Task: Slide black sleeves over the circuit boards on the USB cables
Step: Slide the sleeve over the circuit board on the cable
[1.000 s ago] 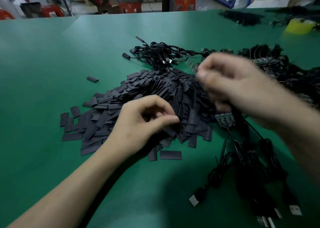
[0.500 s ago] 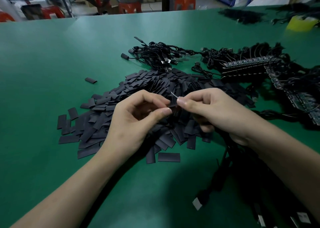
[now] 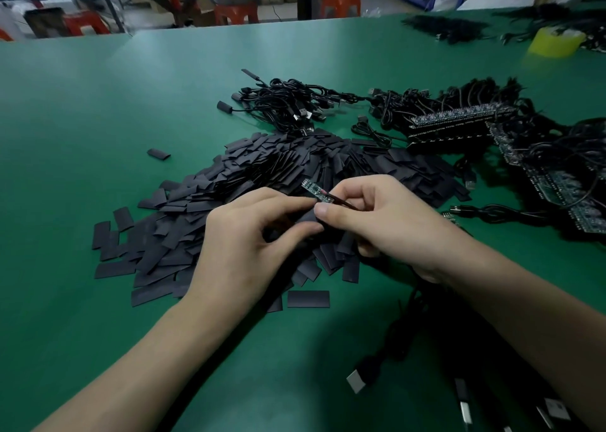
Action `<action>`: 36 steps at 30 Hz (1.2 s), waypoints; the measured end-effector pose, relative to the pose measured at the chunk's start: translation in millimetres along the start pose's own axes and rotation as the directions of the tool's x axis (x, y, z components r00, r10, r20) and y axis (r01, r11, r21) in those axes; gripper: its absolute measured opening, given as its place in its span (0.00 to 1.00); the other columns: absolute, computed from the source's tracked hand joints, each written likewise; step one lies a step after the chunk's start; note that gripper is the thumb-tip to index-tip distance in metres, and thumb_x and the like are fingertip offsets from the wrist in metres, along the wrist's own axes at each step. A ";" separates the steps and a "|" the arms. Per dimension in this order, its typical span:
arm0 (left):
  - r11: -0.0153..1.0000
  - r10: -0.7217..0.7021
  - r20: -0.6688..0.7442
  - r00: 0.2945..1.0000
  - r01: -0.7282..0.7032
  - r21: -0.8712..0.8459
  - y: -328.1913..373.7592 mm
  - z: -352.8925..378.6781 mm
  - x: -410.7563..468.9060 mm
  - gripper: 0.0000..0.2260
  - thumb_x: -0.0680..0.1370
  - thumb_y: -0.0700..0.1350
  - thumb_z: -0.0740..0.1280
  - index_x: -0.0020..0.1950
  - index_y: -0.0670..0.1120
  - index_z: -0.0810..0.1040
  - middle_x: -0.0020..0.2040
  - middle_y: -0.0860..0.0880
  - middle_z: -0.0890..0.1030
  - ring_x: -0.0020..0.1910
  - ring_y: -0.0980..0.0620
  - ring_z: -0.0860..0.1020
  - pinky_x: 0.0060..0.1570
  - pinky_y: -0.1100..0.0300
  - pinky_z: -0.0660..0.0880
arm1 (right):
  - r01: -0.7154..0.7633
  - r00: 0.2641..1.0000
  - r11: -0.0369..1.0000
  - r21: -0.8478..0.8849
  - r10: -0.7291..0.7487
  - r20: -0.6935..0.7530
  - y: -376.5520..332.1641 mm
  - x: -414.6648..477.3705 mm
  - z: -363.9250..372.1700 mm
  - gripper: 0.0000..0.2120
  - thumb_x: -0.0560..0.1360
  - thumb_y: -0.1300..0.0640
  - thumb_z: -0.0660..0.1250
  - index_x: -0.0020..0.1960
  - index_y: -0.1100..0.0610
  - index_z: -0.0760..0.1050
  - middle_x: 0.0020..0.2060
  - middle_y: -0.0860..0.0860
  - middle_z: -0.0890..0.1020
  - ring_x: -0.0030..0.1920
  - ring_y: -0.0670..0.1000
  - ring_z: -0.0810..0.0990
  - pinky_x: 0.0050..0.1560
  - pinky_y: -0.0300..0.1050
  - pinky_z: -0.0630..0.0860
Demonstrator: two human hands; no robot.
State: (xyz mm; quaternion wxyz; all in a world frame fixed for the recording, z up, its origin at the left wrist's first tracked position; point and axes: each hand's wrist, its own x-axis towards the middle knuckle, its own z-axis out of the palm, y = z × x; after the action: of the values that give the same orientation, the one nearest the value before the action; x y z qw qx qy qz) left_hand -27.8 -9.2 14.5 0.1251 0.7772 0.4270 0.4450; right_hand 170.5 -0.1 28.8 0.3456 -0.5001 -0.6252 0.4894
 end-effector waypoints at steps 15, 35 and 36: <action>0.991 0.109 -0.162 0.981 -0.094 0.098 -8.7 -9.5 1.4 0.07 0.76 0.41 0.77 0.53 0.42 0.87 0.47 0.50 0.85 0.46 0.58 0.82 0.52 0.69 0.75 | 0.144 0.990 0.885 -0.444 -0.126 0.070 -21.0 -11.4 -28.8 0.15 0.80 0.47 0.63 0.38 0.51 0.77 0.28 0.45 0.73 0.31 0.47 0.69 0.35 0.46 0.66; 0.985 0.158 0.079 0.984 -0.163 0.055 -15.7 -14.7 3.5 0.10 0.75 0.45 0.77 0.55 0.44 0.87 0.48 0.51 0.85 0.46 0.57 0.82 0.50 0.64 0.78 | 0.160 0.976 0.888 -0.431 -0.075 0.206 -12.3 -8.3 -36.6 0.14 0.78 0.42 0.63 0.40 0.48 0.78 0.31 0.49 0.73 0.32 0.46 0.67 0.35 0.47 0.63; 0.985 0.160 0.088 0.983 -0.165 0.054 -15.4 -14.4 3.3 0.10 0.75 0.45 0.77 0.55 0.44 0.87 0.48 0.51 0.85 0.46 0.57 0.82 0.49 0.64 0.78 | 0.148 0.975 0.896 -0.418 -0.062 0.212 -11.8 -7.9 -37.2 0.14 0.77 0.42 0.63 0.40 0.48 0.78 0.30 0.48 0.72 0.32 0.47 0.66 0.36 0.49 0.63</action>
State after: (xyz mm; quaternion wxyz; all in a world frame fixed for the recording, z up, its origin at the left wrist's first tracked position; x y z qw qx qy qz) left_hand -47.0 0.0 15.9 0.0820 0.8308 0.3699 0.4077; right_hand 203.5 2.0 51.0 0.1901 -0.4798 -0.7746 0.3656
